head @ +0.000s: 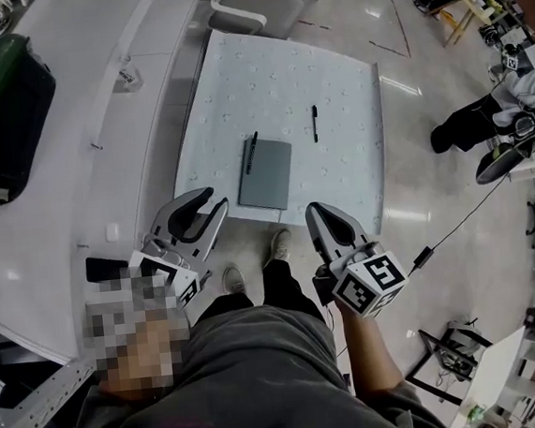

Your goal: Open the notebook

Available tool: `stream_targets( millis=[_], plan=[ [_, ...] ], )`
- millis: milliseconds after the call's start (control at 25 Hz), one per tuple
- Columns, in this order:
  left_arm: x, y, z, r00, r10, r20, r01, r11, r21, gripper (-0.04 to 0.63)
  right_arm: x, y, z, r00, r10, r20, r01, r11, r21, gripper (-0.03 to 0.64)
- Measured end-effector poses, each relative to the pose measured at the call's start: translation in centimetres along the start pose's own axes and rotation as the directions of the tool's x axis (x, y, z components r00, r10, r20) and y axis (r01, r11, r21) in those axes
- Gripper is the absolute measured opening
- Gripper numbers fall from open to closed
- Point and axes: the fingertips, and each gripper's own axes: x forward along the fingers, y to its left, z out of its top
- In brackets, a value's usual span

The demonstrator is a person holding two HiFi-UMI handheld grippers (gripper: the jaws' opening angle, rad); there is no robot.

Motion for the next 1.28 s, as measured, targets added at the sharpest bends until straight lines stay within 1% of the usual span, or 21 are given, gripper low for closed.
stream_targets(
  millis=[200,560,760,960,1120,1280],
  plan=[
    [2.8,0.6,0.5,1.0,0.025,-0.007,-0.025,1.0,0.001,0.104,1.6,-2.3,1.3,0.999,0.032,-0.008,-0.032,0.999,0.004,0.003],
    [8.8,1.0,1.1,0.995,0.09,-0.034,-0.09,0.996,0.0,0.104,4.0,-8.2,3.3,0.994,0.101,-0.044,-0.101,0.995,0.008,0.003],
    [12.1,0.6,1.3,0.99,0.132,-0.055,-0.133,0.991,-0.002,0.104,4.8,-11.5,4.6,0.989,0.141,-0.055,-0.14,0.99,0.02,0.003],
    [15.6,-0.1,1.9,0.984,0.164,-0.063,-0.163,0.986,0.014,0.104,5.1,-14.8,5.9,0.983,0.172,-0.065,-0.17,0.985,0.028,0.003],
    [17.6,0.0,1.7,0.978,0.193,-0.076,-0.192,0.981,0.019,0.103,5.6,-16.9,5.9,0.976,0.199,-0.085,-0.197,0.98,0.03,0.003],
    [18.5,0.7,0.5,0.968,0.229,-0.102,-0.229,0.973,0.016,0.103,6.5,-18.4,5.9,0.971,0.219,-0.1,-0.216,0.976,0.039,0.003]
  ],
)
